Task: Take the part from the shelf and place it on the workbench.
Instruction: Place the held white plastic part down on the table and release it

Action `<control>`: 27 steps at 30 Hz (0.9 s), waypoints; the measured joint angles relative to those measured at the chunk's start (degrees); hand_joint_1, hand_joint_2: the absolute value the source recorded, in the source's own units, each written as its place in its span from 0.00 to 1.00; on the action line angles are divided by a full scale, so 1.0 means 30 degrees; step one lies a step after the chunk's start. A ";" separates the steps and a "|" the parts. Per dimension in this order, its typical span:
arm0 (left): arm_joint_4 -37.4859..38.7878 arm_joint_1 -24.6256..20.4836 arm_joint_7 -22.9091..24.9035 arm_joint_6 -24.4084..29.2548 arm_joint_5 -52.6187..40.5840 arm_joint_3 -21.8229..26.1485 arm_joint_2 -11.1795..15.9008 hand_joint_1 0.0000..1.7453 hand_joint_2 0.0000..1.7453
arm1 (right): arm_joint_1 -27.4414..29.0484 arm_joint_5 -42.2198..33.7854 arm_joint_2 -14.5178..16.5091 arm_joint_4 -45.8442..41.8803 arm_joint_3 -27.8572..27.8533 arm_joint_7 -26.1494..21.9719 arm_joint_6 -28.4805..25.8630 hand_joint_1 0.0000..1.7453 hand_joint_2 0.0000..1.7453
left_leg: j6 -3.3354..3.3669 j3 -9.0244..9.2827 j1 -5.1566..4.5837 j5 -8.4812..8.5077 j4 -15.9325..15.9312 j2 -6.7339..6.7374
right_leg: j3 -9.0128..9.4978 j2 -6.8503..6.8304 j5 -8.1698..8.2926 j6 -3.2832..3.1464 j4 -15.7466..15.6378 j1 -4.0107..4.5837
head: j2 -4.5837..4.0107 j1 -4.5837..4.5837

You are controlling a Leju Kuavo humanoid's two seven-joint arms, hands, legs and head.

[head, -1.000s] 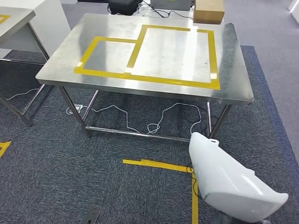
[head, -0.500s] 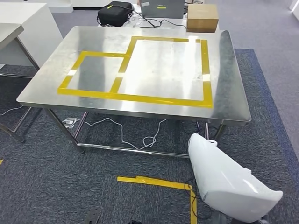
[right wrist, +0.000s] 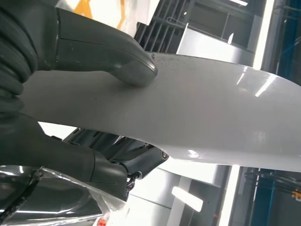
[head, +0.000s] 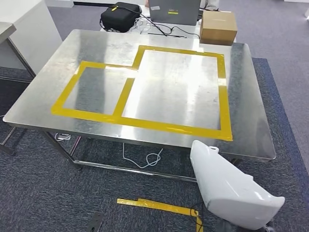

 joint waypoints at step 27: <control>0.0016 -0.0321 -0.0219 -0.1118 -0.0311 0.0047 0.0093 0.00 0.00 | -0.3941 0.8665 -0.1749 0.8475 -0.7407 0.5274 -0.0441 1.00 1.00 | -0.0019 -0.0540 0.0048 0.0572 -0.0331 0.0382 | -0.1375 -0.0159 0.0500 0.0213 0.2486 -0.0030 | 0.0000 -0.0136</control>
